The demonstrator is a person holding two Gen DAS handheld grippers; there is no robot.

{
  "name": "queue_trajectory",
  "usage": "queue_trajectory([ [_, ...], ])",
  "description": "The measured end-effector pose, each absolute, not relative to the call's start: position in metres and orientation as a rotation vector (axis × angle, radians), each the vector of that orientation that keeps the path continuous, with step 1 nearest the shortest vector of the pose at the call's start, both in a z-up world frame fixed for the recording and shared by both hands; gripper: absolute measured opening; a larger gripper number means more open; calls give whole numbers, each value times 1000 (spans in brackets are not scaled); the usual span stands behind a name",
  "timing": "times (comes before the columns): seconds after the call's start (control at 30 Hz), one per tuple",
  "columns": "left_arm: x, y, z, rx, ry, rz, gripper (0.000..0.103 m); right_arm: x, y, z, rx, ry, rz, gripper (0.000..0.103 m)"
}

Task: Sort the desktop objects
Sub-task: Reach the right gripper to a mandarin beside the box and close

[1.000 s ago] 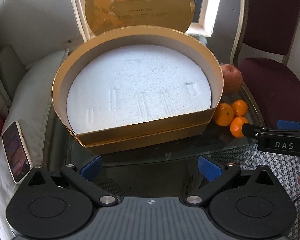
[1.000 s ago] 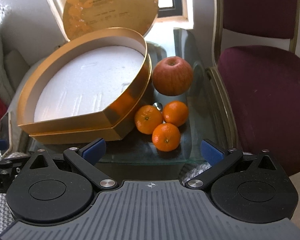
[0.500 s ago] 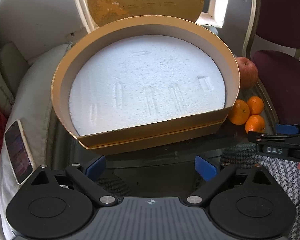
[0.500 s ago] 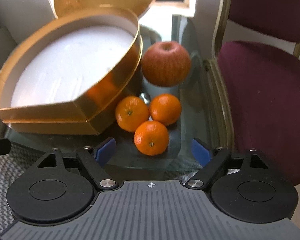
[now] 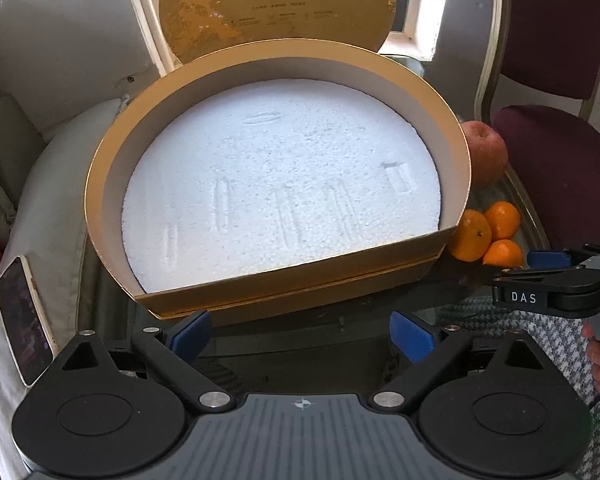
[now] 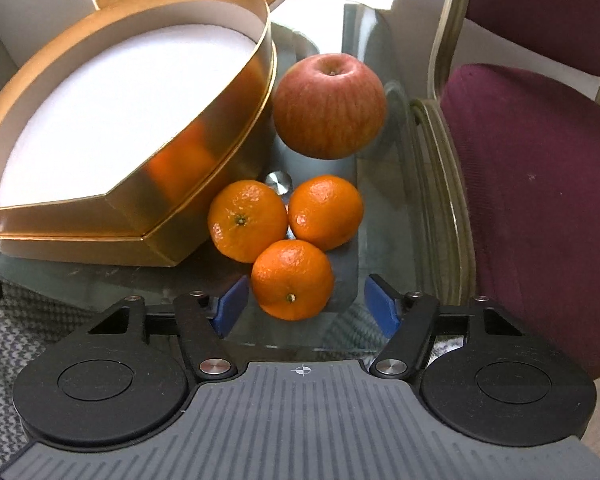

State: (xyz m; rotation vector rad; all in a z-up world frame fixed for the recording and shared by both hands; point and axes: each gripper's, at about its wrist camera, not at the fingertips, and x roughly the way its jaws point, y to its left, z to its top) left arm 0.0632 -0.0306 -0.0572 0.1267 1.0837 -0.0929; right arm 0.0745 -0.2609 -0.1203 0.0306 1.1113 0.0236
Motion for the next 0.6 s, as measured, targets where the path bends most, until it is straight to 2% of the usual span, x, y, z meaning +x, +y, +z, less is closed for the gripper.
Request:
queue_trajectory([
  [0.3, 62, -31, -57, 142, 1089, -89, 96, 76, -259, -126, 23, 1123, 45, 57],
  [0.37, 61, -31, -57, 144, 1088, -89, 96, 75, -257, -126, 26, 1122, 52, 48],
  [0.6, 56, -29, -54, 148, 1082, -86, 96, 72, -254, -126, 32, 1119, 45, 46],
])
